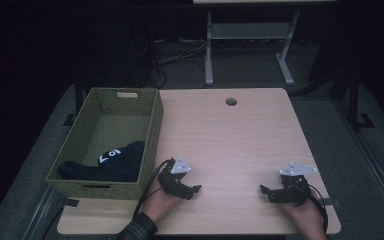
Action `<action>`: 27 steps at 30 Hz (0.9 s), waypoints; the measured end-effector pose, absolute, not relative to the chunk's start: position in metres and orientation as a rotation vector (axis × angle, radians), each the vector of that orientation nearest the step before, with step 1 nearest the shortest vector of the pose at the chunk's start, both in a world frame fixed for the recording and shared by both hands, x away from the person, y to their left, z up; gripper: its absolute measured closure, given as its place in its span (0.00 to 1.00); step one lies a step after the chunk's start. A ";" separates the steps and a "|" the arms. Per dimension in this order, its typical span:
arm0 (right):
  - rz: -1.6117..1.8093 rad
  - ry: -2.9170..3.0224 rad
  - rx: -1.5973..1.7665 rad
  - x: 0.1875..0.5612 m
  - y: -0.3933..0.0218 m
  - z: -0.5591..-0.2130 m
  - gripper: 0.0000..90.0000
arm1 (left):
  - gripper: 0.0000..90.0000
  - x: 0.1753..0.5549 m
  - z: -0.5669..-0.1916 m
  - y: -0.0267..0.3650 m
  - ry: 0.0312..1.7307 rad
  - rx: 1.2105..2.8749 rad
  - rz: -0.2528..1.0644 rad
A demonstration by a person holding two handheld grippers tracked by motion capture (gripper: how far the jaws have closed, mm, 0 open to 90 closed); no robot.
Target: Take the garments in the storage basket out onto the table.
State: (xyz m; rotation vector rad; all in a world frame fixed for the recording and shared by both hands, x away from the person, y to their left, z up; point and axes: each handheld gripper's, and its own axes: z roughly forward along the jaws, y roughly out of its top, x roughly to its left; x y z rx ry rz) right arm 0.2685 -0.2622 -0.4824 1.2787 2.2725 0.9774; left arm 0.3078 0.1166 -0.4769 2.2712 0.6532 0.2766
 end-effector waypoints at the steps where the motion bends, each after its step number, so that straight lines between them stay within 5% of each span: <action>1: 0.977 2.273 1.279 0.268 -0.262 -0.482 0.09 | 0.15 0.308 -0.477 0.116 0.657 2.269 0.278; 27: 0.978 2.277 1.280 0.269 -0.262 -0.482 0.09 | 0.16 0.307 -0.447 0.112 0.688 2.336 0.278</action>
